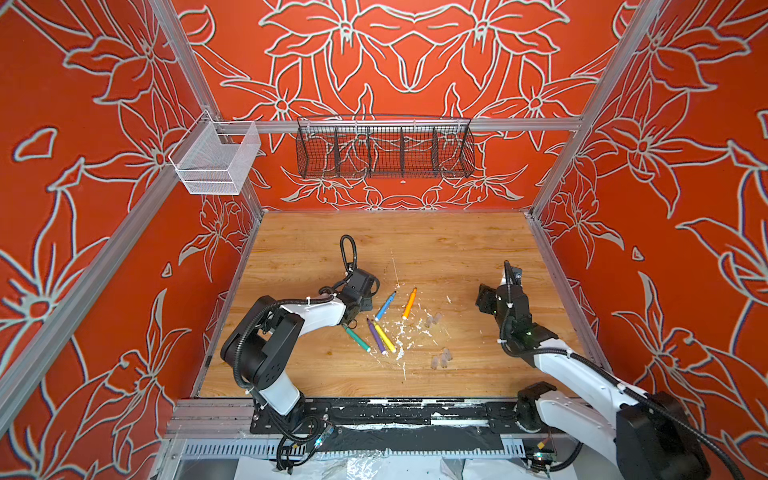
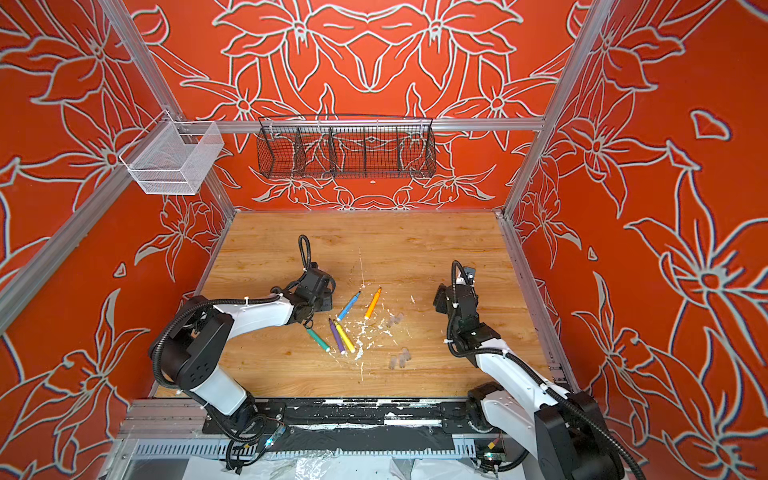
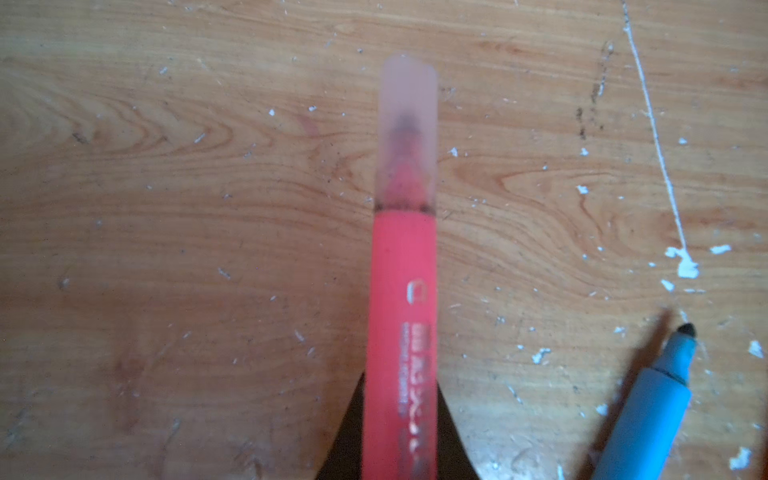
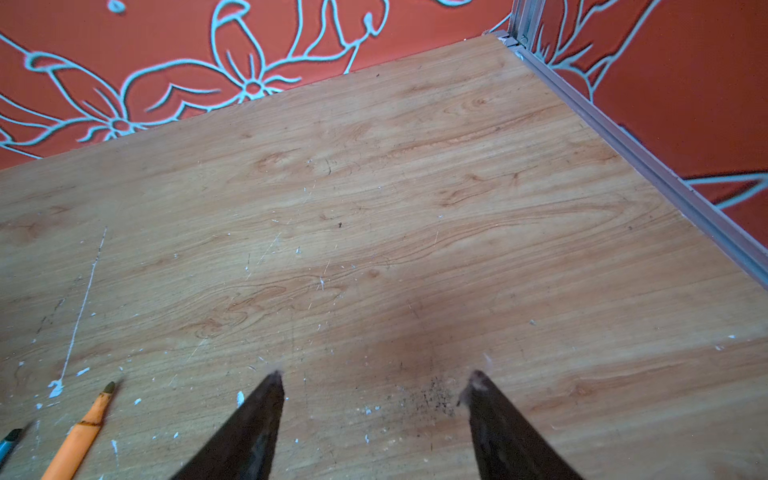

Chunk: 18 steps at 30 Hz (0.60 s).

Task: Insert the pens into the pen caps
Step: 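Lower the capped pink marker to the table while the right gripper withdraws, then open the left gripper to release the capped pink marker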

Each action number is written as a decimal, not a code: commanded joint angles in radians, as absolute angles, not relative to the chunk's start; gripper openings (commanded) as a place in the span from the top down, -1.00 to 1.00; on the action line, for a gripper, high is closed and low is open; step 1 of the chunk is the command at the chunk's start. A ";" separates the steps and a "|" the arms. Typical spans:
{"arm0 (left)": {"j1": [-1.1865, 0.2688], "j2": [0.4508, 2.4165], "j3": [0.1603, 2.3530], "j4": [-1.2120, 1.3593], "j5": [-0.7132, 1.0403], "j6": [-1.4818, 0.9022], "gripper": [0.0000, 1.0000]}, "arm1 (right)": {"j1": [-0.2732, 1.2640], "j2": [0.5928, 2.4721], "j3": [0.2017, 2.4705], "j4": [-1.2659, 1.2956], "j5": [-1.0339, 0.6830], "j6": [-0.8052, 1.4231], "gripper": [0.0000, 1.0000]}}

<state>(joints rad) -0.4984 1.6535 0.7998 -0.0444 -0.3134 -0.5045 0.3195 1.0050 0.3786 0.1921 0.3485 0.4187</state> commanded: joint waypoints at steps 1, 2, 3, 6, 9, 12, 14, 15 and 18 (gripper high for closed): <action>-0.499 1.678 0.835 -0.094 -0.351 -0.533 0.66 | 0.318 1.005 0.383 0.202 0.342 0.404 -0.42; -0.499 1.681 0.834 -0.090 -0.353 -0.538 0.60 | 0.318 1.006 0.385 0.202 0.344 0.405 -0.43; -0.499 1.683 0.830 -0.080 -0.350 -0.535 0.51 | 0.318 1.007 0.386 0.201 0.347 0.406 -0.43; -0.497 1.679 0.829 -0.078 -0.349 -0.532 0.31 | 0.318 1.007 0.387 0.199 0.342 0.404 -0.43; -0.497 1.658 0.827 -0.082 -0.337 -0.534 0.18 | 0.318 1.003 0.384 0.199 0.339 0.403 -0.43; -0.497 1.625 0.827 -0.109 -0.330 -0.531 0.17 | 0.318 1.008 0.386 0.200 0.340 0.403 -0.43; -0.497 1.593 0.808 -0.106 -0.325 -0.530 0.17 | 0.318 1.015 0.390 0.198 0.344 0.405 -0.43; -0.497 1.568 0.793 -0.093 -0.316 -0.524 0.16 | 0.318 1.018 0.392 0.196 0.342 0.405 -0.43; -0.505 1.479 0.739 -0.051 -0.291 -0.510 0.00 | 0.318 1.019 0.394 0.195 0.339 0.404 -0.43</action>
